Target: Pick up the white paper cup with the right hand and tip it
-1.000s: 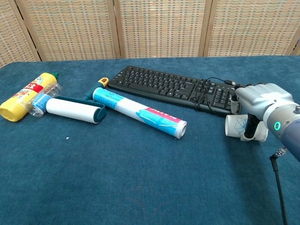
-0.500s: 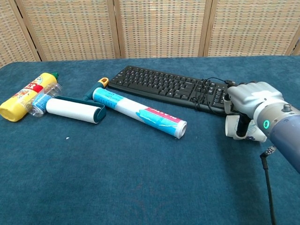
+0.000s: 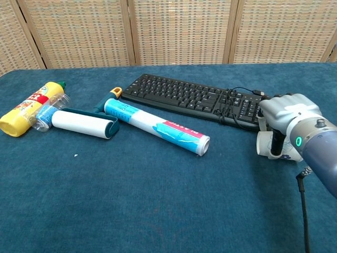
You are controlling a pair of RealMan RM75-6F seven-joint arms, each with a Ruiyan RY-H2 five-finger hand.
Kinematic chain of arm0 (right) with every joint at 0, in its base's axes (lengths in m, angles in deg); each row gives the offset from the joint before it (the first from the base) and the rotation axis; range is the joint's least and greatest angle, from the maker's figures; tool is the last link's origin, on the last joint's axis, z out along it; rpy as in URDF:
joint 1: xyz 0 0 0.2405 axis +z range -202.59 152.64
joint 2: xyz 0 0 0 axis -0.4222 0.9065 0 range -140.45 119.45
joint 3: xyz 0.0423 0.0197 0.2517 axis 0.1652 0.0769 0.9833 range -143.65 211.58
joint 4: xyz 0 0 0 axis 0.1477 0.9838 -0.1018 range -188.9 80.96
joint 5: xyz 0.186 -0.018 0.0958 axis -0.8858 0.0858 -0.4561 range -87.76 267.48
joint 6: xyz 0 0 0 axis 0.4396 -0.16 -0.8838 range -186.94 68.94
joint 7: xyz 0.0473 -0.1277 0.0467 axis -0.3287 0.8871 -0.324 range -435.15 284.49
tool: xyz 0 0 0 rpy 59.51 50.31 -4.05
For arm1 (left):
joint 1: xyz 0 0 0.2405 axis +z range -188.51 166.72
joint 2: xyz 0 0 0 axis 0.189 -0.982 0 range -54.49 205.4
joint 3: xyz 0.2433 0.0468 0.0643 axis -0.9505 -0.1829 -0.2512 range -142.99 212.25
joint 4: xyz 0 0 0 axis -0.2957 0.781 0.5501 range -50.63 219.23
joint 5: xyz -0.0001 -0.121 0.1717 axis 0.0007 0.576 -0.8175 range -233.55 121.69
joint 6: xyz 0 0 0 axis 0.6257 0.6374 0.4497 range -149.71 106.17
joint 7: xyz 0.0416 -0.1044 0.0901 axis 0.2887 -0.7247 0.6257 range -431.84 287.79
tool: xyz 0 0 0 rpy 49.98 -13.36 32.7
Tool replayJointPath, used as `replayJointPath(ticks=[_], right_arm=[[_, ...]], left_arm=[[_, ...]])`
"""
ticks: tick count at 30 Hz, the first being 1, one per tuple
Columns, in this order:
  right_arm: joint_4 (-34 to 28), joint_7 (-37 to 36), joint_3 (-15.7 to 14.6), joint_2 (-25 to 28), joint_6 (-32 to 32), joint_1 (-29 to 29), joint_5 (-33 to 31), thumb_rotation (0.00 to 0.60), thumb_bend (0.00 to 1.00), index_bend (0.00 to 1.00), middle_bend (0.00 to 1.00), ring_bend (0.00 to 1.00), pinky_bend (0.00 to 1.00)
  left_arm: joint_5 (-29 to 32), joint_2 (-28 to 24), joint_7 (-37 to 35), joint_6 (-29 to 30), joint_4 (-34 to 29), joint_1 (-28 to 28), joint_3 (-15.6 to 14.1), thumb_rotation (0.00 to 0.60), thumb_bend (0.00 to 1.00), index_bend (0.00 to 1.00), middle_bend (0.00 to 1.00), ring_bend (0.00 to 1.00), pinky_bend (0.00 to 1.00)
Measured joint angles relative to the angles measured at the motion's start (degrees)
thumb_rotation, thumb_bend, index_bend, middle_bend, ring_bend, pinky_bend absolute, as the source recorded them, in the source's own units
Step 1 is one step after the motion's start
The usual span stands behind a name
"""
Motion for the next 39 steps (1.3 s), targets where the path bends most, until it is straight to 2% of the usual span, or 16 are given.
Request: replayJointPath(ticks=[5,11,20,27,33,39], right_arm=[[-1.37,-1.89,0.2,0.6,-0.12,-0.22,1.66,0.6,0.24,0.49,0.02,0.0,0.0],[-3.66,-8.1,1.88,2.06,0.54,-1.05,3.87,0.6,0.24,0.49,0.03,0.0,0.0],[-6.78,-27.43,5.96,5.44,5.67,-4.61,6.55,0.6,0.25,0.5,0.03,0.0,0.0],[-7.62,-46.88,8.84,8.66,14.54,-8.52,7.92,0.6,0.25,0.51,0.03,0.0,0.0],[-5.82,-58.46,9.73,10.06,19.81,-10.74,11.03,0.6,0.25,0.51,0.04,0.0,0.0],[-3.24,-65.1,9.2,10.6,22.97,-12.04,13.06,0.6,0.25,0.51,0.04,0.0,0.0]], left_arm=[[0.03,0.03,0.14,0.0,-0.02,0.01,0.02,0.6,0.18,0.0,0.0,0.0,0.0],[0.2,0.17,0.3,-0.39,0.1,-0.09,-0.01,0.6,0.18,0.0,0.0,0.0,0.0],[0.15,0.44,0.88,-0.31,0.11,-0.07,-0.02,0.6,0.18,0.0,0.0,0.0,0.0],[-0.09,0.89,2.02,-0.57,0.12,-0.15,-0.26,0.6,0.18,0.0,0.0,0.0,0.0],[-0.03,1.14,2.33,-0.63,0.21,-0.17,-0.24,0.6,0.18,0.0,0.0,0.0,0.0],[-0.13,1.29,2.66,-0.71,0.25,-0.21,-0.35,0.6,0.18,0.0,0.0,0.0,0.0]])
